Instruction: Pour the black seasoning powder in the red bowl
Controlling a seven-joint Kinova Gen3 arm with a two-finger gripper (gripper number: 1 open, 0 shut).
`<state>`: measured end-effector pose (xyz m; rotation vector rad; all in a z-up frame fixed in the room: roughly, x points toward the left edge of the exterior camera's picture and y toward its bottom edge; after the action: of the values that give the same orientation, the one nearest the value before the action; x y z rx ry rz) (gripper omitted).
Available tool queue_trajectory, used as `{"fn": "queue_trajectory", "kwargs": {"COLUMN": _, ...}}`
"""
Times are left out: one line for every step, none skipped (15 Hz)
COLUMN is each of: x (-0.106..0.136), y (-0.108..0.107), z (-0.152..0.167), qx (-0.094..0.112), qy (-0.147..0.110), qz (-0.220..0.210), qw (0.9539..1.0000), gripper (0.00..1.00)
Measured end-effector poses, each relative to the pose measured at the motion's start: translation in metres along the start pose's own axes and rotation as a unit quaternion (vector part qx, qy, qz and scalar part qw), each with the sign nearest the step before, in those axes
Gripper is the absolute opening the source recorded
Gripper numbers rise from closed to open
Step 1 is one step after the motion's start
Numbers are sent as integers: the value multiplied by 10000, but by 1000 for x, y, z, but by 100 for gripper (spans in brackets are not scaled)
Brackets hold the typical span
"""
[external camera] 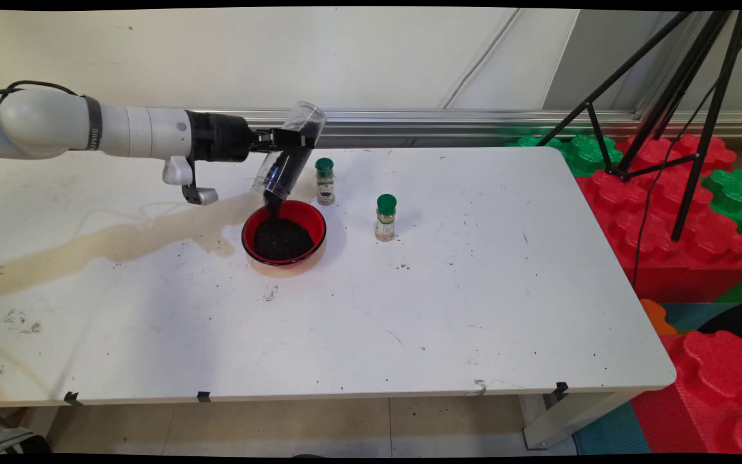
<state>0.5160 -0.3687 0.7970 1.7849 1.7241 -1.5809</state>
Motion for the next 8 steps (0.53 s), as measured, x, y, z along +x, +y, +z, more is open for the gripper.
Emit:
{"fn": "queue_trajectory", "kwargs": {"x": 0, "y": 0, "z": 0, "qx": -3, "qy": 1, "qz": -8, "qw": 10000, "gripper": 0}}
{"fn": "queue_trajectory", "kwargs": {"x": 0, "y": 0, "z": 0, "qx": -5, "qy": 2, "qz": -26, "qw": 10000, "gripper": 0}}
{"fn": "queue_trajectory", "kwargs": {"x": 1, "y": 0, "z": -1, "qx": -10, "qy": 4, "qz": -48, "qw": 10000, "gripper": 0}}
{"fn": "queue_trajectory", "kwargs": {"x": 1, "y": 0, "z": -1, "qx": -18, "qy": 5, "qz": -83, "qw": 10000, "gripper": 0}}
{"fn": "queue_trajectory", "kwargs": {"x": 1, "y": 0, "z": -1, "qx": -25, "qy": 6, "qz": -119, "qw": 9999, "gripper": 0}}
{"fn": "queue_trajectory", "kwargs": {"x": 1, "y": 1, "z": -1, "qx": -30, "qy": 6, "qz": -141, "qw": 9999, "gripper": 0}}
{"fn": "queue_trajectory", "kwargs": {"x": 1, "y": 1, "z": -1, "qx": -38, "qy": 9, "qz": -174, "qw": 9998, "gripper": 0}}
{"fn": "queue_trajectory", "kwargs": {"x": 1, "y": 1, "z": -1, "qx": -47, "qy": 10, "qz": -210, "qw": 9998, "gripper": 0}}
